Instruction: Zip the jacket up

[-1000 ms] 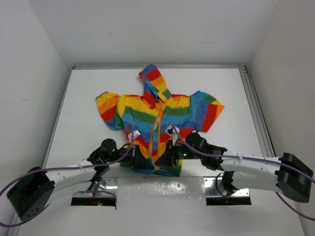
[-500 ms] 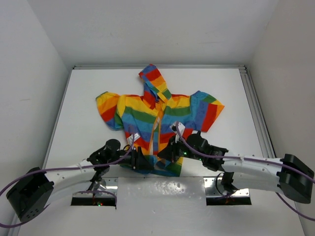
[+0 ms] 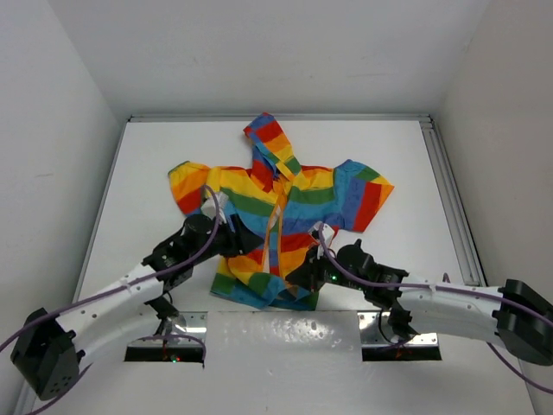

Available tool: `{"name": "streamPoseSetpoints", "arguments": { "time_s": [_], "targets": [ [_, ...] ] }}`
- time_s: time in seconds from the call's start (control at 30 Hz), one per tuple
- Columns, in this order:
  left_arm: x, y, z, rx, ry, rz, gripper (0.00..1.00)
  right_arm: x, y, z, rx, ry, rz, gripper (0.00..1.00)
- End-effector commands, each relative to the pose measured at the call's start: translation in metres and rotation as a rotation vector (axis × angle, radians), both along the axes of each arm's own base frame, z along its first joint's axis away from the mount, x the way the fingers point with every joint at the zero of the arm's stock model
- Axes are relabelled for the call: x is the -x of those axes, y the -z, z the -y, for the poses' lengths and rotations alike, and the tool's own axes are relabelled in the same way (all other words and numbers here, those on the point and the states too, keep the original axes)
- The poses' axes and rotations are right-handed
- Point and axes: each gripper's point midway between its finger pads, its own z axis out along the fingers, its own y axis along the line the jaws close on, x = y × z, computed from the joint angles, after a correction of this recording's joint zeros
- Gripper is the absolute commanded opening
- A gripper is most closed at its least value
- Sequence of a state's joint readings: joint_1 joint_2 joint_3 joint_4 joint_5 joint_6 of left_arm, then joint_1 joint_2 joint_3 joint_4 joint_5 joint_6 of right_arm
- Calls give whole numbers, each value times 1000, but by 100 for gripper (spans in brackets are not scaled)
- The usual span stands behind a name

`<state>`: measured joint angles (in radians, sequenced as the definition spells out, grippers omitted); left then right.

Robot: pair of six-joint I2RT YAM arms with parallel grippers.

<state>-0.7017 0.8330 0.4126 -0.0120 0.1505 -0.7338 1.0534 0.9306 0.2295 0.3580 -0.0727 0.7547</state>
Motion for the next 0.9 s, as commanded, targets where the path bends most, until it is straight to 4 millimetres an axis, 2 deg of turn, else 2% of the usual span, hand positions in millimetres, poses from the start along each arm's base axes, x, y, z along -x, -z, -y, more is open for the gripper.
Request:
{"name": "streamPoseSetpoints", "arguments": {
  "time_s": [0.0,0.03,0.07,0.1,0.13,0.17,0.2,0.23,0.27,0.33,0.37,0.43,0.47,0.5,0.53,0.57,0.6,0.63,0.67,0.7,0.73,0.77,0.8,0.83,0.87],
  "targets": [
    [-37,57,-74,-238,-353,-103,49,-2,-10,-2,-48,-7,45,0],
    [-49,67,-91,-228,-413,-124,45,-1,-9,-2,-53,-11,46,0],
    [-52,83,-98,-243,-434,-174,33,-1,-8,-2,-52,-12,44,0],
    [-56,91,-105,-238,-453,-201,29,-1,-9,-3,-53,-14,46,0],
    [-73,88,-112,-202,-489,-176,28,-1,-10,-3,-56,-16,47,0],
    [-76,99,-115,-224,-501,-208,26,-1,-10,-4,-55,-18,50,0],
    [-82,99,-116,-229,-516,-204,26,-1,-9,-4,-50,-18,50,0],
    [-95,90,-110,-208,-504,-164,26,-2,-9,-5,-50,-18,53,0],
    [-98,101,-109,-230,-497,-197,27,-2,-9,-6,-51,-20,54,0],
    [-117,96,-101,-229,-479,-175,25,-5,-7,-8,-46,-13,54,0],
    [-118,111,-98,-249,-458,-217,23,-6,-5,-8,-41,-6,54,0],
    [-139,107,-87,-232,-440,-190,22,-10,-1,-11,-36,2,52,0],
    [-143,121,-85,-247,-430,-219,22,-13,1,-12,-32,15,50,0],
    [-152,122,-79,-239,-419,-215,22,-15,2,-14,-30,24,49,0],
    [-173,110,-70,-217,-410,-180,22,-20,5,-16,-29,48,45,0],
    [-179,128,-65,-233,-390,-215,22,-30,7,-15,-25,101,54,0],
    [-185,130,-53,-223,-342,-233,22,-37,7,-16,-25,139,59,0],
    [-213,127,-36,-218,-313,-211,22,-47,8,-18,-32,186,62,0],
    [-226,123,-25,-214,-291,-194,22,-64,8,-13,-24,278,86,0],
    [-252,96,4,-195,-246,-140,23,-75,-2,-17,-58,324,107,0],
    [-260,93,16,-220,-219,-128,26,-82,-1,-17,-58,366,113,0],
    [-265,99,24,-243,-203,-136,31,-90,9,-15,-31,404,109,0],
    [-267,91,33,-256,-197,-120,36,-100,8,-11,-30,470,125,0],
    [-270,70,35,-240,-202,-79,47,-107,4,-13,-41,501,133,0],
    [-267,61,34,-229,-207,-67,51,-111,12,-11,-20,526,128,0]
  ]
}}
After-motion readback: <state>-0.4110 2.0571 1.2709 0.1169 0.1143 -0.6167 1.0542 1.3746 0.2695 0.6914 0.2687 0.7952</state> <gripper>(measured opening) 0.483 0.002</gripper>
